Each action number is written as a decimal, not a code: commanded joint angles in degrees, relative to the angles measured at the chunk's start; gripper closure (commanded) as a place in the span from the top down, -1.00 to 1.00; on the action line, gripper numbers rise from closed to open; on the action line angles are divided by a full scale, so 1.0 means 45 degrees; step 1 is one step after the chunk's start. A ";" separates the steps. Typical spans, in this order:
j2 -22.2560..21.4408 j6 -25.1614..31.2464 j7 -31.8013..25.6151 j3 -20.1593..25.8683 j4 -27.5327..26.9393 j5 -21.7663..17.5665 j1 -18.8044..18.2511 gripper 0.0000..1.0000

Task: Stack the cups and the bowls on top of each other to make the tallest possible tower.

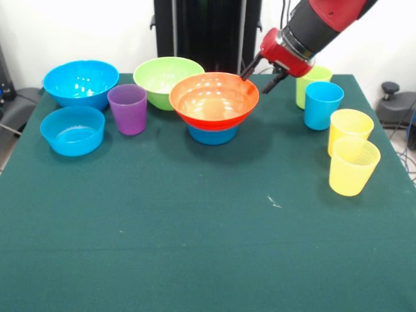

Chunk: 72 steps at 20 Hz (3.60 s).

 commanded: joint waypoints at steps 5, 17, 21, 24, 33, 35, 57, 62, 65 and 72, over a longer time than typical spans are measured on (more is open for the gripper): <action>-0.0984 0.2029 0.1606 0.1495 0.0224 0.0541 0.0186 1.00; -0.2607 0.3237 0.0929 0.1446 0.0800 0.0181 0.0203 1.00; -0.2964 0.3050 0.0478 0.1172 0.1015 -0.0432 0.0181 1.00; -0.3461 0.2791 -0.0258 0.1162 0.1322 -0.0833 -0.0160 1.00; -0.6152 0.2408 -0.3727 0.2573 0.2738 -0.1978 -0.2301 1.00; -0.6681 0.2512 -0.4180 0.3121 0.3016 -0.2307 -0.2853 1.00; -0.7236 0.1576 -0.4754 0.7079 0.3389 -0.4112 -0.6578 1.00; -0.6999 0.1403 -0.4707 0.7763 0.3196 -0.4477 -0.7254 1.00; -0.6993 0.1337 -0.4777 0.8119 0.3217 -0.4673 -0.7634 1.00; -0.7166 0.1497 -0.4797 0.8820 0.3286 -0.5494 -0.8405 1.00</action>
